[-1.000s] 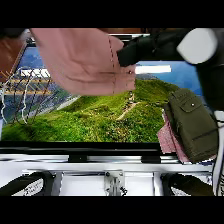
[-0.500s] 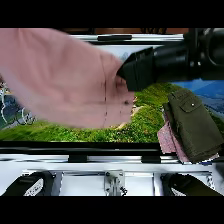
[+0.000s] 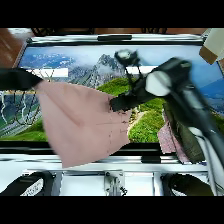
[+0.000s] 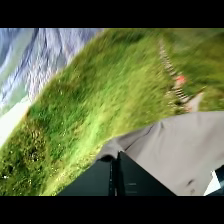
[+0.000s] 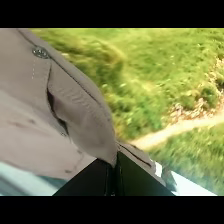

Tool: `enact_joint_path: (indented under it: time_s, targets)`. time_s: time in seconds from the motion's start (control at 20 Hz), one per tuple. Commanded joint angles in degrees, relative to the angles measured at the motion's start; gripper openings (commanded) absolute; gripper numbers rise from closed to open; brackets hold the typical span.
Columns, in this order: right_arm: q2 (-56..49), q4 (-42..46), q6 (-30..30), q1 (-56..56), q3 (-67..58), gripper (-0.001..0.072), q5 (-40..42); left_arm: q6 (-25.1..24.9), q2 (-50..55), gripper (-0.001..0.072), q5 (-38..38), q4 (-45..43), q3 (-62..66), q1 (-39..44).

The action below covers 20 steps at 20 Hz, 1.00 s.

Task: Fold the shirts.

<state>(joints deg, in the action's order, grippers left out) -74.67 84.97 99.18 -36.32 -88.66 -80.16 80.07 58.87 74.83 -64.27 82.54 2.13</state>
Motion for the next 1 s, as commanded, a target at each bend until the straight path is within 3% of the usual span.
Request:
enact_joint_path:
  time_s: [0.0,0.2,0.45,0.5,0.65,0.85,0.95]
  targets:
    - [-8.57,1.33,-3.50,5.84,4.85,0.0062,14.45,-2.08,11.80,0.0038,-16.81,-0.68,-8.11,0.37]
    - [-13.88,-6.29,-8.48,15.69,4.85,0.0062,31.23,-3.54,27.74,0.0038,-30.03,2.01,-4.50,1.99]
    - [-17.86,-11.23,-8.68,18.82,4.87,0.0062,31.32,-3.58,35.28,0.0038,-34.29,5.22,-2.34,3.39]
    - [-18.38,-11.52,-9.55,18.38,4.87,0.0062,29.66,-4.09,35.15,0.0038,-33.03,5.22,-2.32,3.50]
    - [-16.74,-12.02,-17.25,17.57,4.85,0.0064,18.23,-12.11,31.71,0.0036,-21.09,2.36,-1.73,3.23]
    - [-15.13,-8.35,-16.70,17.59,4.94,0.0065,3.76,-8.15,26.03,0.0036,-3.54,-1.73,-3.32,3.58]
    - [-15.15,-8.41,-15.54,17.55,6.19,0.0064,1.55,-4.79,22.93,0.0036,-0.59,-1.73,-9.53,4.70]
